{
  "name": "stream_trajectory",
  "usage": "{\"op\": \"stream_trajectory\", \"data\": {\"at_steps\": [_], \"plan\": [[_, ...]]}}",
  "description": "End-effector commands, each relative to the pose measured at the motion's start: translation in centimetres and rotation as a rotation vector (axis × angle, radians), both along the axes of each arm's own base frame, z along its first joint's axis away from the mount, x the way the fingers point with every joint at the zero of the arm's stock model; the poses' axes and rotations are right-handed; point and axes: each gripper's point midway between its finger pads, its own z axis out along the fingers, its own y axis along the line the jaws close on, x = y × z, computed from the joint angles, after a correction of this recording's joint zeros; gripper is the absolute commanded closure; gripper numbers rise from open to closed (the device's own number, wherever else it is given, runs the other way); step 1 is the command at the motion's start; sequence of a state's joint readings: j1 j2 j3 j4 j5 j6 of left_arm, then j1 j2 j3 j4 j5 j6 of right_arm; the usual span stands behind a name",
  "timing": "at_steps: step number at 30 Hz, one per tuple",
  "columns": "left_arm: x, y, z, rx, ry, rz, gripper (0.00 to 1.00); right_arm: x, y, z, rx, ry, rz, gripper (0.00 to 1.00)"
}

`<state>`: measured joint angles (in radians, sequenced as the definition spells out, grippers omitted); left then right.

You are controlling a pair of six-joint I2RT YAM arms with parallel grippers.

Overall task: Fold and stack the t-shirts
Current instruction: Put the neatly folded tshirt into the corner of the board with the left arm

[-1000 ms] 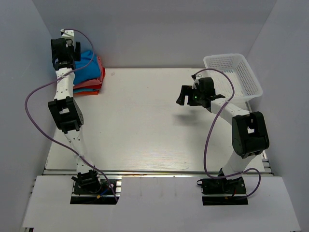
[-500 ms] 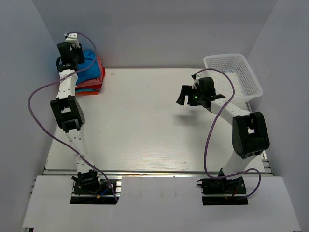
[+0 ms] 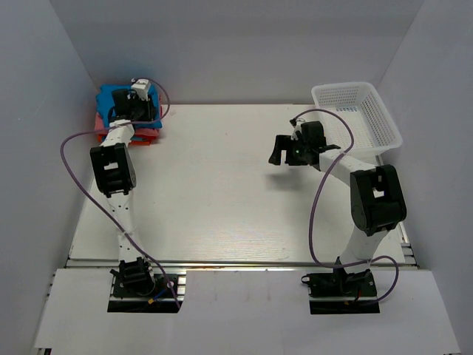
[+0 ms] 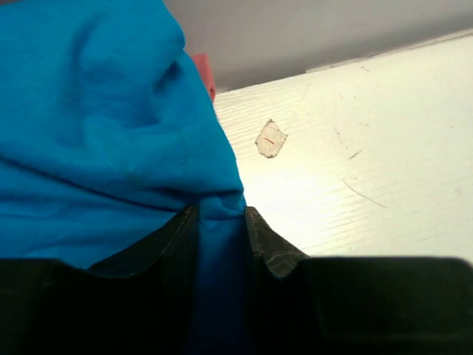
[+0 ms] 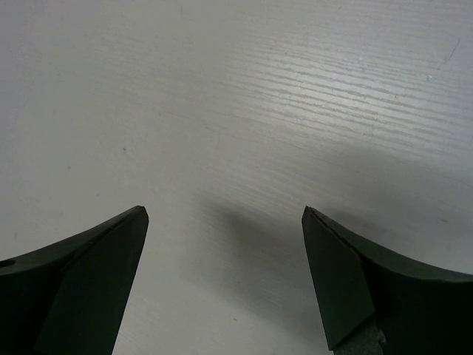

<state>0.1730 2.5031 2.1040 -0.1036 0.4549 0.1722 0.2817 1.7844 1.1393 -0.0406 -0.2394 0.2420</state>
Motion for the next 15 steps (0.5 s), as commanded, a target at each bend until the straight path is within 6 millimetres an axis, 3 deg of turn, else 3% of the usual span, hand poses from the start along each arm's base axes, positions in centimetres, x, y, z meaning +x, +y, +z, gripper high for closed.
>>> {"op": "stream_trajectory", "data": {"at_steps": [1,3,6,10,11,12,13,14,15], "plan": [[-2.2,-2.1,-1.3,0.022,0.054,-0.104,0.61,1.1,0.5,1.8,0.017,-0.049,0.027,0.1],[-2.4,-1.9,-0.9,0.039,0.046,-0.095,0.61,1.0,0.6,1.8,0.018,-0.05,0.033,0.1],[-1.8,-0.9,2.3,0.076,-0.013,-0.047,0.61,1.0,0.9,2.4,0.039,-0.063,0.052,0.1],[-0.4,0.9,9.8,0.102,-0.151,0.076,0.55,0.5,1.4,3.2,0.057,-0.08,0.076,0.1],[-0.3,1.7,11.7,0.111,-0.186,0.126,0.48,0.4,1.3,4.2,0.064,-0.102,0.077,0.1],[-0.7,1.9,14.2,0.104,-0.219,0.148,0.26,0.2,1.3,4.2,0.064,-0.105,0.08,0.1],[-0.6,2.1,16.7,0.1,-0.267,0.17,0.17,0.0,1.2,4.4,0.065,-0.11,0.082,0.1],[-0.8,2.4,18.3,0.097,-0.291,0.198,0.05,-0.3,1.2,5.7,0.073,-0.136,0.083,0.1],[-1.3,2.5,19.3,0.072,-0.292,0.224,0.0,-0.6,1.0,5.6,0.07,-0.135,0.084,0.1]]}}
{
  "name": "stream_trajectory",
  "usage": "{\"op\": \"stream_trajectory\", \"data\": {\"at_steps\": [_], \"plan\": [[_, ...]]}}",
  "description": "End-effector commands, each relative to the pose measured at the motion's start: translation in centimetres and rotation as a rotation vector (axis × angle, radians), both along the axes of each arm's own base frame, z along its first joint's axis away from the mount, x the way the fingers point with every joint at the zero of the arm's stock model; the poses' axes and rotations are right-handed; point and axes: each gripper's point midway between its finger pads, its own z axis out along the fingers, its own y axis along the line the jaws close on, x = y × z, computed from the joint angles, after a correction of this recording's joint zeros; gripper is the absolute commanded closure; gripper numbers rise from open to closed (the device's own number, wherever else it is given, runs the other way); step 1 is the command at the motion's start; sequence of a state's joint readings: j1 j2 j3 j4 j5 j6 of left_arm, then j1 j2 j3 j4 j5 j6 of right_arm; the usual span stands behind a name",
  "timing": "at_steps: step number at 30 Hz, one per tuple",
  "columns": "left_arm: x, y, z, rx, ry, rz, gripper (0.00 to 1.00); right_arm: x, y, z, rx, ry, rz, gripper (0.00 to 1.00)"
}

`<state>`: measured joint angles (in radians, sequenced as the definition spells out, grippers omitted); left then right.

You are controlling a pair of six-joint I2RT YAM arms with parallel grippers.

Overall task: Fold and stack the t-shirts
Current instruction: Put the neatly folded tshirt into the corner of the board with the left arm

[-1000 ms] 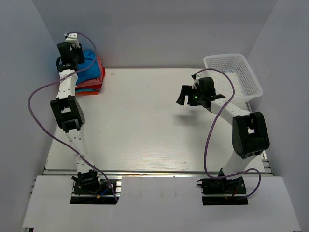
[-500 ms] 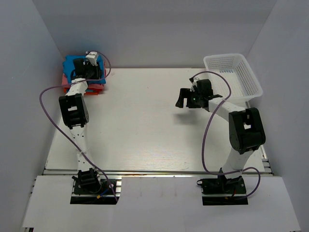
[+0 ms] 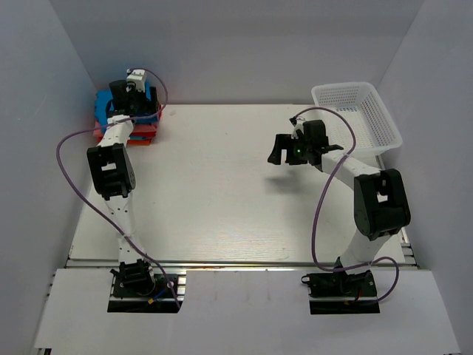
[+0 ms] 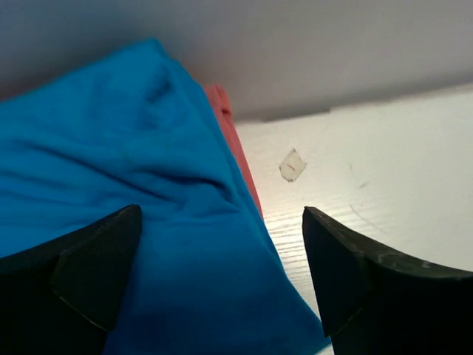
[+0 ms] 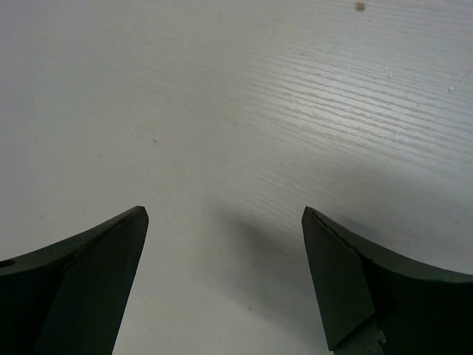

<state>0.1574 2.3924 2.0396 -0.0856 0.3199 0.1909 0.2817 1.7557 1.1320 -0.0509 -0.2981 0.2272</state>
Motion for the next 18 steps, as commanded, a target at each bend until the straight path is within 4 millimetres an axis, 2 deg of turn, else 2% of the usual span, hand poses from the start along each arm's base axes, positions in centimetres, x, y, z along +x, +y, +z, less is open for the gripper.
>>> {"op": "stream_trajectory", "data": {"at_steps": [1,2,3,4,5,6,8,9,10,11,12,13,14,15,16,17,18], "plan": [[-1.8,1.4,17.5,-0.014,-0.26,0.135,0.0,-0.2,0.3,4.4,0.04,-0.121,0.03,0.1],[-2.3,1.3,18.4,-0.024,-0.261,0.137,0.0,-0.3,0.3,5.9,0.049,-0.156,0.032,0.1],[-2.9,1.1,19.4,-0.036,-0.266,0.14,0.0,-0.6,0.1,5.9,0.054,-0.152,0.022,0.1],[-4.4,0.4,20.8,-0.076,-0.258,0.128,0.0,-1.0,0.0,5.7,0.051,-0.147,0.019,0.1],[-5.3,-0.2,21.4,-0.083,-0.25,0.106,0.0,-1.1,0.0,7.5,0.072,-0.199,0.019,0.1],[-6.2,-0.6,21.9,-0.102,-0.239,0.097,0.0,-1.5,0.1,7.6,0.085,-0.194,0.012,0.1],[-8.5,-1.9,20.3,-0.174,-0.15,0.078,0.0,-2.5,-0.2,8.7,0.107,-0.218,0.007,0.1],[-10.7,-2.7,22.9,-0.189,-0.179,0.056,0.0,-2.8,-0.2,8.9,0.114,-0.222,0.005,0.1],[-12.4,-3.6,19.6,-0.255,-0.089,0.054,0.0,-3.8,-0.5,9.5,0.128,-0.23,-0.007,0.1],[-13.5,-4.7,19.8,-0.273,-0.113,0.028,0.0,-4.2,-0.5,9.6,0.137,-0.226,-0.013,0.1],[-16.9,-5.7,18.0,-0.294,-0.086,0.027,0.0,-4.5,-0.7,9.4,0.134,-0.216,-0.026,0.1],[-18.4,-6.5,17.5,-0.32,-0.09,0.025,0.0,-5.0,-1.2,10.1,0.14,-0.227,-0.055,0.1],[-19.6,-7.7,17.6,-0.329,-0.122,0.013,0.0,-5.9,-1.7,8.7,0.116,-0.175,-0.074,0.1],[-21.8,-8.3,13.3,-0.354,-0.031,0.041,0.0,-6.3,-2.1,8.1,0.106,-0.154,-0.088,0.1],[-23.1,-8.9,12.9,-0.368,-0.033,0.046,0.0,-6.9,-2.3,8.8,0.111,-0.163,-0.101,0.1],[-25.3,-10.4,14.4,-0.396,-0.074,0.016,0.0,-7.3,-2.9,7.9,0.091,-0.139,-0.129,0.1],[-27.0,-11.1,11.5,-0.415,-0.029,0.023,0.0,-8.1,-3.1,6.9,0.086,-0.114,-0.13,0.1]]}}
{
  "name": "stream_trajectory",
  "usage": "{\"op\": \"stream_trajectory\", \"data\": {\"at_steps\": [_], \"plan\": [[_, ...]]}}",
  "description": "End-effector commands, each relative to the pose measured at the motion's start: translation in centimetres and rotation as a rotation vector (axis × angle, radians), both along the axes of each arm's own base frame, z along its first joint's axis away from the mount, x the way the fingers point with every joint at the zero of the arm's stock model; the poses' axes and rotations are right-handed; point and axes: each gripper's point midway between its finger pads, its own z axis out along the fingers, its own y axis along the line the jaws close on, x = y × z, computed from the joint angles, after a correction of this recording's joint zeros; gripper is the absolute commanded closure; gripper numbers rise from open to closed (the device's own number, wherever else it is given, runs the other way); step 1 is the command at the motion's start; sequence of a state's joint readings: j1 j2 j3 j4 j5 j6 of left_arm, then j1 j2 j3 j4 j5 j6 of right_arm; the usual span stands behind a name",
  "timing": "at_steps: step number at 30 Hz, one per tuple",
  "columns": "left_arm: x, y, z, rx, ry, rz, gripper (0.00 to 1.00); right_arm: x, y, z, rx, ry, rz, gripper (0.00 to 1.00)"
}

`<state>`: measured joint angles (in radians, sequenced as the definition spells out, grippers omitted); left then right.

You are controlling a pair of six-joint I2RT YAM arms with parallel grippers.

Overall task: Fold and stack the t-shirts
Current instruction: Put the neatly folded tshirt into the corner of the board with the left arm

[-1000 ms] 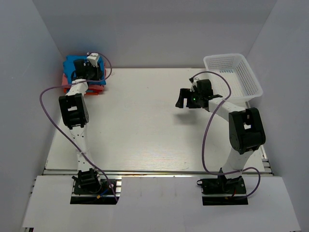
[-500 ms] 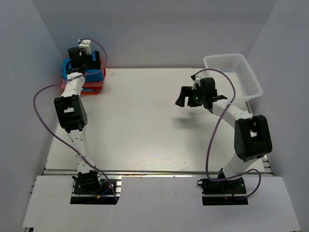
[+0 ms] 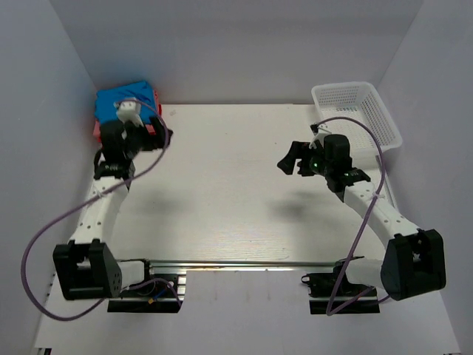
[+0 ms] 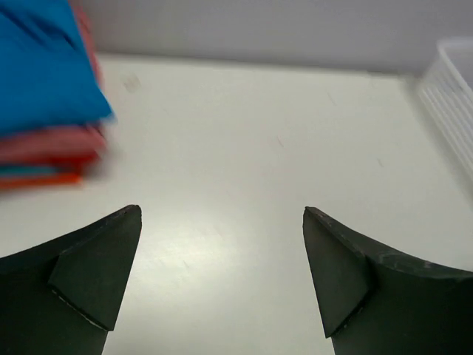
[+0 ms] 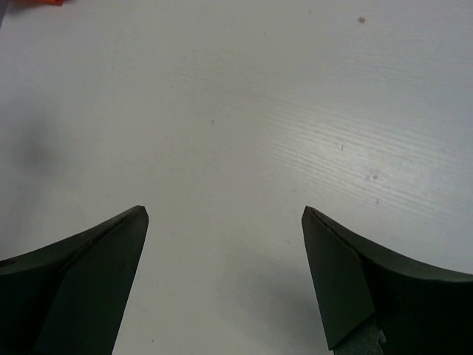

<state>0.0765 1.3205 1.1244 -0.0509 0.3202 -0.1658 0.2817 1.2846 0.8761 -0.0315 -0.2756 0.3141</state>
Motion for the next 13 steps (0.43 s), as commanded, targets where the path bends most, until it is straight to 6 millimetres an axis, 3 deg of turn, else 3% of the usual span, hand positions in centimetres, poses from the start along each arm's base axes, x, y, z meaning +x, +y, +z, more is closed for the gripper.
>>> {"op": "stream_trajectory", "data": {"at_steps": [1,2,3,5,9,13], "plan": [[-4.5,-3.1,-4.8,-0.115,0.082,-0.028,0.0,-2.1,-1.3,-0.9,-0.009,0.044,-0.058,0.1],[-5.8,-4.4,-5.3,-0.14,0.093,-0.054,0.0,-2.4,-1.3,-1.2,-0.005,0.047,-0.051,0.1],[-7.5,-4.8,-6.1,-0.137,0.099,-0.057,0.0,-3.2,-1.4,-2.2,-0.008,0.06,-0.048,0.1],[-8.8,-5.2,-7.0,-0.129,0.133,-0.055,0.0,-3.7,-2.1,-2.5,-0.018,0.055,-0.075,0.1],[-10.4,-5.3,-7.6,-0.076,0.166,-0.038,0.0,-4.7,-2.9,-3.7,-0.048,0.057,-0.092,0.1],[-10.7,-5.6,-6.8,-0.074,0.14,-0.043,0.0,-5.2,-3.0,-2.9,-0.026,0.008,-0.091,0.1]]}}
